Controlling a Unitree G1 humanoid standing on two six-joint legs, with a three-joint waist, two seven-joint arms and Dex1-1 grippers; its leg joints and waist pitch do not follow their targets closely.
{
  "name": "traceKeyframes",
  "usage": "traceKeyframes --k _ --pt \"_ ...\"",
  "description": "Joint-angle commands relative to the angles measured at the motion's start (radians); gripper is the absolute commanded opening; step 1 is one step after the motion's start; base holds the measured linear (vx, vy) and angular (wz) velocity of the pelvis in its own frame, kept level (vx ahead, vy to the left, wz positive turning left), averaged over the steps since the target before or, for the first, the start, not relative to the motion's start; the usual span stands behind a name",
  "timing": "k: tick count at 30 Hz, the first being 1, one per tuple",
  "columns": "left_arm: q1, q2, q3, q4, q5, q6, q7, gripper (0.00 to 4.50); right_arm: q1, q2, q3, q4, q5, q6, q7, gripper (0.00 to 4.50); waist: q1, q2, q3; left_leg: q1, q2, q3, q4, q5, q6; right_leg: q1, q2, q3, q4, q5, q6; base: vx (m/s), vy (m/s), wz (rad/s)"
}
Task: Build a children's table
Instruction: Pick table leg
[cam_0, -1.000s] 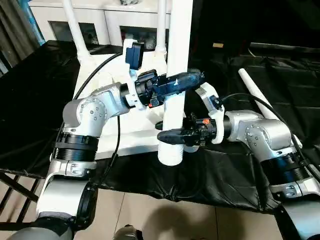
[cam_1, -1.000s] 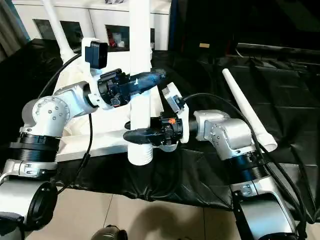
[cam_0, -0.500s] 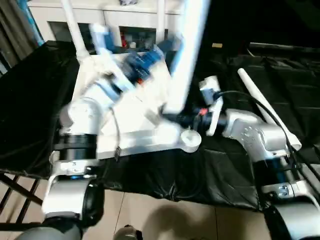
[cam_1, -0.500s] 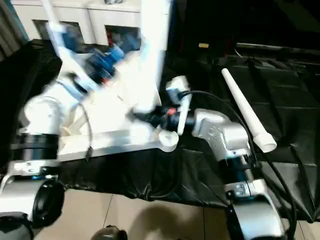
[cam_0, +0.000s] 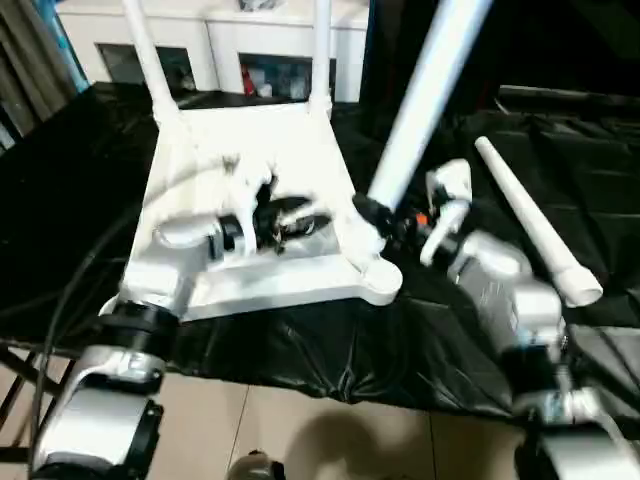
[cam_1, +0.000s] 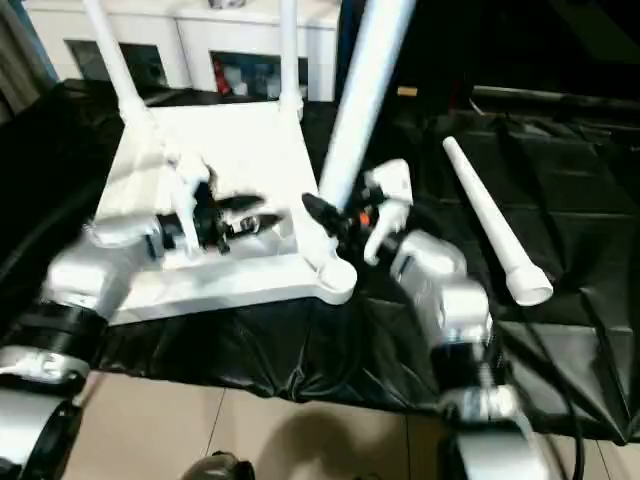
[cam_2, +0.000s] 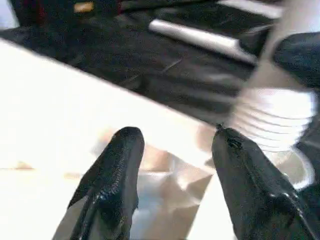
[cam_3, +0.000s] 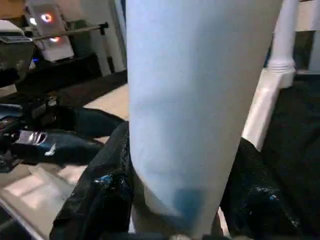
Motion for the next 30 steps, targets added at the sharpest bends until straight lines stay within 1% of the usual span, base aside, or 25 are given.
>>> traceKeyframes --k 1,2,3,4,5,6,9,10,11,12,13,14,15,16,17,18,19,20,22,23,25,26,27,29,30 --pt "-0.009 -0.001 -0.002 0.006 0.022 -0.017 0.017 2.55 0.002 0.002 -0.003 -0.022 -0.010 -0.024 -0.007 1.88 -0.007 0.004 -0.089 0.031 0.052 -0.032 -0.080 -0.210 -0.023 0.056 -0.066 0.046 -0.068 -0.132 -0.208 0.000 0.000 0.00" --pt "-0.005 -0.008 0.001 0.003 0.021 -0.024 0.024 2.55 0.012 -0.003 0.008 -0.027 -0.019 -0.028 -0.003 1.88 -0.007 0.004 -0.089 0.031 0.052 -0.032 -0.080 -0.210 -0.023 0.056 -0.066 0.046 -0.068 -0.132 -0.208 0.000 0.000 0.00" --pt "-0.009 -0.018 0.010 0.008 0.018 -0.037 0.040 2.55 0.021 -0.006 0.019 -0.027 -0.031 -0.043 -0.004 1.88 -0.010 0.004 -0.089 0.030 0.053 -0.031 -0.079 -0.207 -0.017 0.056 -0.065 0.046 -0.068 -0.124 -0.216 0.000 0.000 0.00" --pt "-0.022 -0.030 0.028 0.022 0.008 -0.035 0.065 2.55 0.028 -0.003 0.022 -0.026 -0.033 -0.047 -0.005 1.88 -0.013 0.002 -0.088 0.029 0.052 -0.030 -0.079 -0.208 -0.013 0.056 -0.065 0.046 -0.067 -0.120 -0.221 0.000 0.000 0.00" --pt "-0.022 -0.030 0.028 0.022 0.008 -0.035 0.065 2.55 0.028 -0.003 0.022 -0.026 -0.033 -0.047 -0.005 1.88 -0.012 0.003 -0.088 0.030 0.051 -0.029 -0.077 -0.208 -0.010 0.056 -0.065 0.046 -0.069 -0.119 -0.223 0.000 0.000 0.00" --pt "-0.031 -0.032 0.030 0.032 0.012 -0.037 0.076 2.55 0.031 -0.001 0.024 -0.025 -0.035 -0.052 -0.006 1.88 -0.014 0.001 -0.088 0.027 0.051 -0.031 -0.078 -0.204 -0.004 0.059 -0.066 0.045 -0.068 -0.120 -0.225 0.000 0.000 0.00" --pt "-0.004 -0.008 -0.023 0.005 0.029 -0.033 -0.020 2.55 0.037 0.001 0.029 -0.030 -0.043 -0.057 -0.013 1.88 -0.021 0.001 -0.088 0.026 0.050 -0.032 -0.078 -0.197 0.004 0.059 -0.066 0.046 -0.070 -0.132 -0.224 0.000 0.000 0.00" --pt "0.035 0.011 -0.046 -0.058 -0.002 0.014 -0.117 2.55 0.040 -0.002 0.029 -0.033 -0.046 -0.054 -0.016 1.88 -0.022 0.003 -0.088 0.028 0.053 -0.032 -0.080 -0.191 0.002 0.059 -0.068 0.046 -0.067 -0.132 -0.231 0.000 0.000 0.00" --pt "0.052 0.022 -0.058 -0.088 -0.014 0.036 -0.157 2.55 0.041 -0.005 0.028 -0.034 -0.047 -0.052 -0.016 1.88 -0.025 0.003 -0.087 0.026 0.054 -0.032 -0.081 -0.190 0.005 0.058 -0.066 0.046 -0.067 -0.130 -0.234 0.000 0.000 0.00" --pt "0.059 0.028 -0.064 -0.100 -0.016 0.044 -0.172 2.55 0.041 -0.006 0.028 -0.034 -0.048 -0.051 -0.016 1.88 -0.029 0.000 -0.086 0.027 0.054 -0.030 -0.080 -0.192 0.006 0.056 -0.066 0.047 -0.064 -0.126 -0.243 0.000 0.000 0.00" --pt "0.073 0.041 -0.080 -0.123 -0.019 0.057 -0.203 2.55 0.042 -0.009 0.026 -0.033 -0.052 -0.047 -0.022 1.88 -0.032 0.001 -0.085 0.029 0.053 -0.028 -0.080 -0.201 0.008 0.053 -0.064 0.047 -0.069 -0.139 -0.244 0.000 0.000 0.00" --pt "0.086 0.052 -0.095 -0.142 -0.022 0.074 -0.230 2.55 0.042 -0.011 0.026 -0.033 -0.052 -0.044 -0.021 1.88 -0.032 0.001 -0.084 0.029 0.054 -0.029 -0.081 -0.208 0.007 0.054 -0.065 0.047 -0.069 -0.151 -0.241 0.000 0.000 0.00" --pt "0.098 0.062 -0.109 -0.156 -0.024 0.080 -0.256 2.55 0.042 -0.013 0.025 -0.032 -0.052 -0.043 -0.020 1.88 -0.034 0.002 -0.083 0.032 0.055 -0.029 -0.083 -0.227 0.001 0.051 -0.065 0.048 -0.072 -0.178 -0.237 0.000 0.000 0.00" --pt "0.105 0.066 -0.118 -0.161 -0.025 0.085 -0.275 2.55 0.042 -0.014 0.024 -0.031 -0.050 -0.042 -0.018 1.88 -0.035 0.004 -0.080 0.032 0.054 -0.030 -0.085 -0.244 -0.006 0.051 -0.064 0.048 -0.074 -0.202 -0.231 0.000 0.000 0.00" --pt "0.106 0.066 -0.124 -0.157 -0.021 0.081 -0.280 2.55 0.041 -0.014 0.023 -0.031 -0.048 -0.039 -0.016 1.88 -0.037 0.002 -0.080 0.033 0.054 -0.030 -0.086 -0.253 -0.010 0.051 -0.064 0.048 -0.076 -0.212 -0.228 0.000 0.000 0.00" --pt "0.099 0.062 -0.133 -0.126 0.004 0.053 -0.271 2.55 0.040 -0.014 0.024 -0.029 -0.044 -0.036 -0.016 1.88 -0.037 0.001 -0.079 0.035 0.054 -0.029 -0.086 -0.266 -0.015 0.049 -0.064 0.049 -0.080 -0.228 -0.222 0.000 0.000 0.00" --pt "0.095 0.060 -0.137 -0.112 0.015 0.041 -0.266 2.27 0.039 -0.015 0.024 -0.029 -0.043 -0.036 -0.015 1.88 -0.038 0.002 -0.079 0.034 0.054 -0.031 -0.087 -0.269 -0.017 0.050 -0.064 0.050 -0.079 -0.232 -0.216 0.000 0.000 0.00" --pt "0.090 0.058 -0.143 -0.094 0.028 0.030 -0.263 2.20 0.039 -0.015 0.025 -0.029 -0.041 -0.033 -0.014 1.88 -0.038 0.002 -0.079 0.034 0.054 -0.031 -0.087 -0.269 -0.018 0.050 -0.065 0.050 -0.079 -0.232 -0.213 0.000 0.000 0.00" --pt "0.078 0.057 -0.154 -0.058 0.054 0.001 -0.265 2.20 0.040 -0.015 0.029 -0.032 -0.041 -0.030 -0.008 1.88 -0.039 0.001 -0.081 0.032 0.052 -0.031 -0.087 -0.260 -0.019 0.052 -0.065 0.050 -0.080 -0.221 -0.207 0.000 0.000 0.00" --pt "0.075 0.059 -0.159 -0.053 0.061 0.001 -0.274 2.14 0.041 -0.015 0.030 -0.034 -0.041 -0.028 -0.007 1.88 -0.040 0.001 -0.081 0.032 0.053 -0.031 -0.087 -0.256 -0.018 0.052 -0.065 0.050 -0.078 -0.213 -0.207 0.000 0.000 0.00" --pt "0.067 0.065 -0.173 -0.036 0.078 -0.005 -0.287 1.83 0.042 -0.016 0.033 -0.038 -0.041 -0.025 -0.004 1.88 -0.041 0.002 -0.083 0.031 0.052 -0.031 -0.085 -0.232 -0.009 0.053 -0.064 0.050 -0.076 -0.180 -0.216 0.000 0.000 0.00" --pt "0.063 0.067 -0.178 -0.029 0.085 -0.007 -0.288 1.79 0.042 -0.016 0.034 -0.039 -0.042 -0.024 -0.004 1.88 -0.041 0.002 -0.084 0.030 0.052 -0.030 -0.083 -0.226 -0.007 0.055 -0.065 0.050 -0.074 -0.170 -0.219 0.000 0.000 0.00" --pt "0.058 0.071 -0.185 -0.018 0.093 -0.017 -0.292 1.76 0.042 -0.017 0.035 -0.039 -0.040 -0.021 -0.001 1.88 -0.040 0.005 -0.084 0.030 0.052 -0.031 -0.083 -0.221 -0.003 0.054 -0.065 0.050 -0.073 -0.158 -0.224 0.000 0.000 0.00" --pt "0.040 0.077 -0.198 0.024 0.111 -0.043 -0.299 1.68 0.042 -0.019 0.040 -0.041 -0.039 -0.017 0.005 1.88 -0.041 0.005 -0.083 0.032 0.051 -0.030 -0.084 -0.231 -0.003 0.053 -0.064 0.049 -0.075 -0.165 -0.226 0.000 0.000 0.00" --pt "0.038 0.078 -0.199 0.028 0.113 -0.045 -0.301 1.52 0.042 -0.019 0.040 -0.042 -0.039 -0.016 0.005 1.88 -0.041 0.006 -0.083 0.032 0.052 -0.030 -0.084 -0.243 -0.007 0.053 -0.064 0.049 -0.075 -0.173 -0.227 0.000 0.000 0.00"
